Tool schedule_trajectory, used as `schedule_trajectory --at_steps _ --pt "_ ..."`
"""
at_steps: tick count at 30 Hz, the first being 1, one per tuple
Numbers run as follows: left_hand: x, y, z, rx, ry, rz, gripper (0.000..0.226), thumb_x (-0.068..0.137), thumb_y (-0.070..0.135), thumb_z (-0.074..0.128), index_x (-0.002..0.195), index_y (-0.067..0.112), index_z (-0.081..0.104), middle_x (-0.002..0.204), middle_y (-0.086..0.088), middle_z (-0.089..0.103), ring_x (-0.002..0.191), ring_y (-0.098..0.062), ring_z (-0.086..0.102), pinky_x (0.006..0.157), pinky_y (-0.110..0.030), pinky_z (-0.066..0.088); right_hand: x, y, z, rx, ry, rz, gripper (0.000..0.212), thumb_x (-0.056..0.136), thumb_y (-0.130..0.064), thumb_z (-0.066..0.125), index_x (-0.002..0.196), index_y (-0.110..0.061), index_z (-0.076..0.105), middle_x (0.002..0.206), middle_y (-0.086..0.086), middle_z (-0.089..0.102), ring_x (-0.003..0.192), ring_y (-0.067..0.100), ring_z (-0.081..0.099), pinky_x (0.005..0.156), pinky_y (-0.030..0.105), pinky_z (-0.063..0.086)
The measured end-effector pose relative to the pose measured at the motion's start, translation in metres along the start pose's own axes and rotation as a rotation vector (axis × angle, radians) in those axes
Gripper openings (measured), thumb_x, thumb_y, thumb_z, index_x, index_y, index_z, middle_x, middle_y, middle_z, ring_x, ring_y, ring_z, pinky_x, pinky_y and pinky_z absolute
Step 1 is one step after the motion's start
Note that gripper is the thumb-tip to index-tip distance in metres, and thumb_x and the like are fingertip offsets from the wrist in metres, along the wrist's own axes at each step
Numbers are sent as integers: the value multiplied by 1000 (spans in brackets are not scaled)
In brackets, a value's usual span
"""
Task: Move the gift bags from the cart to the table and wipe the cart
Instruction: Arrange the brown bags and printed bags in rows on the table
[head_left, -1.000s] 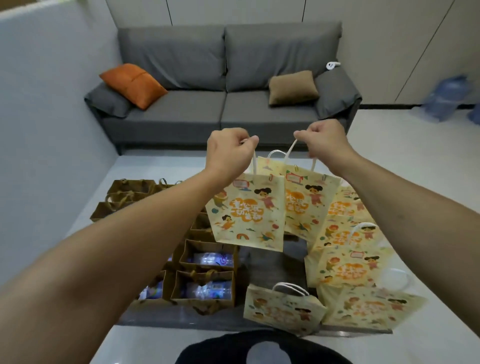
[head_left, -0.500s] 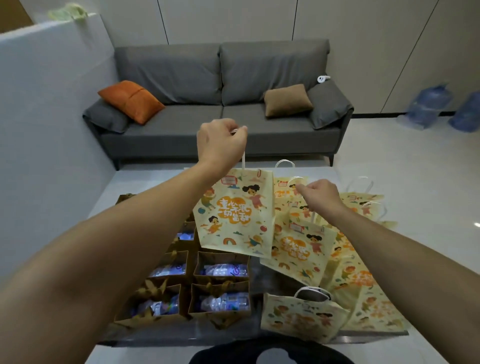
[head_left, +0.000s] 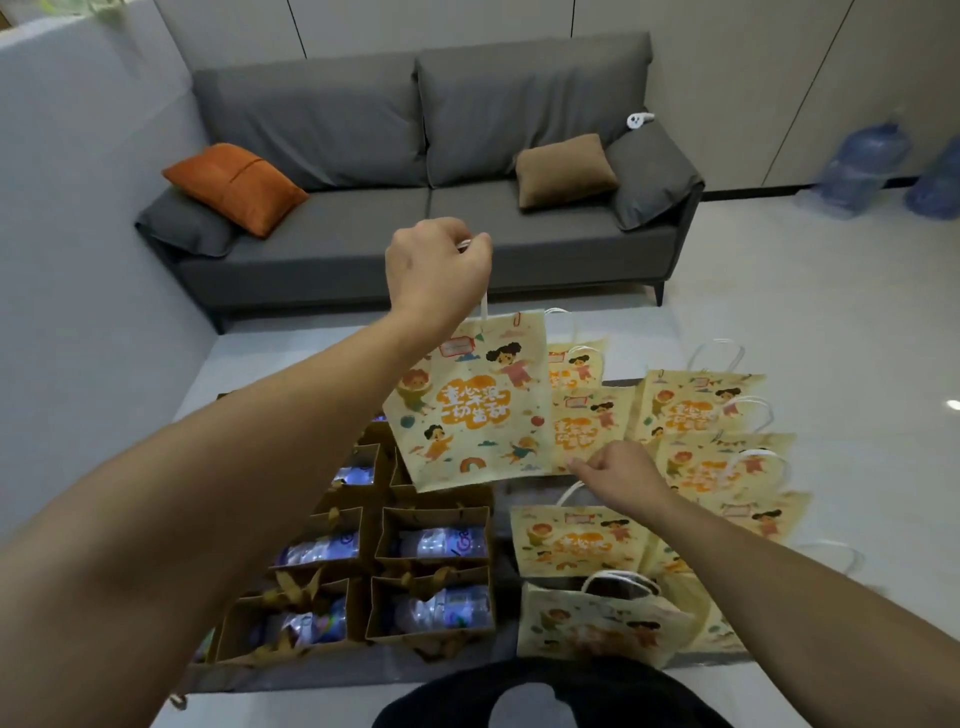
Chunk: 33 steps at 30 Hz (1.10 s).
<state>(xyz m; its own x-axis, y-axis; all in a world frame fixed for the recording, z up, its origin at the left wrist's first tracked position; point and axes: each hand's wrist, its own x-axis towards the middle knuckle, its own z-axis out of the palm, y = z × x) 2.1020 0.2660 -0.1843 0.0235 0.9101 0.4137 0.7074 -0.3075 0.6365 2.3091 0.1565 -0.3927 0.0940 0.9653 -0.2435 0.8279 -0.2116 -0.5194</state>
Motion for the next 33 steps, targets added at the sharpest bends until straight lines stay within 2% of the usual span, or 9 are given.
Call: schedule_trajectory --at_steps 7,9,11,14,22,25,28,30,33 --pt "8 20 44 -42 -84 0 42 97 32 58 56 23 50 51 6 47 51 -10 43 55 -30 38 9 15 -5 2 -35 -55 68 98 -49 58 42 -19 35 39 -4 29 38 13 34 52 33 32" --pt "7 23 56 -60 -100 -12 41 97 31 58 58 21 54 51 6 48 51 -9 43 57 -32 42 9 21 -5 12 -29 -68 67 99 -49 56 43 -19 35 39 -4 31 38 13 35 54 31 35" --pt "7 25 67 -79 -104 -18 38 97 31 58 63 14 62 54 2 53 54 -13 48 63 -39 51 9 26 -6 40 -19 -58 66 100 -47 55 43 -18 36 39 -4 32 38 13 36 51 22 29" --pt "8 29 76 -94 -82 -19 39 96 31 57 66 8 65 55 -4 56 56 -17 49 69 -45 53 6 29 -6 81 7 -32 68 100 -47 55 42 -20 34 36 -4 30 38 14 38 50 25 28" --pt "21 35 80 -163 24 10 43 92 28 58 52 24 45 48 8 42 50 -12 40 61 -43 50 9 34 -5 142 22 -1 67 99 -44 58 40 -20 37 33 -6 32 39 13 41 49 27 27" --pt "19 35 80 -166 38 20 45 91 26 59 50 24 43 46 9 38 48 -10 35 60 -40 47 17 30 -5 129 -2 47 66 98 -48 57 42 -19 40 40 -4 34 41 12 39 51 33 31" --pt "13 30 81 -169 27 31 41 91 26 58 53 11 54 46 2 43 49 -11 39 63 -40 50 22 24 -12 106 -41 90 57 97 -46 60 49 -18 48 48 -8 43 50 6 44 54 30 32" --pt "9 27 81 -168 28 37 40 90 25 58 54 8 57 46 1 43 48 -12 38 61 -38 47 27 20 -17 98 -37 114 41 96 -45 63 63 -21 62 66 -13 58 69 1 55 64 26 38" --pt "2 31 81 -188 26 43 39 90 23 58 55 7 57 45 1 44 48 -11 37 57 -35 42 34 13 -25 134 91 188 29 93 -46 66 84 -19 72 99 -8 71 96 17 64 72 28 42"
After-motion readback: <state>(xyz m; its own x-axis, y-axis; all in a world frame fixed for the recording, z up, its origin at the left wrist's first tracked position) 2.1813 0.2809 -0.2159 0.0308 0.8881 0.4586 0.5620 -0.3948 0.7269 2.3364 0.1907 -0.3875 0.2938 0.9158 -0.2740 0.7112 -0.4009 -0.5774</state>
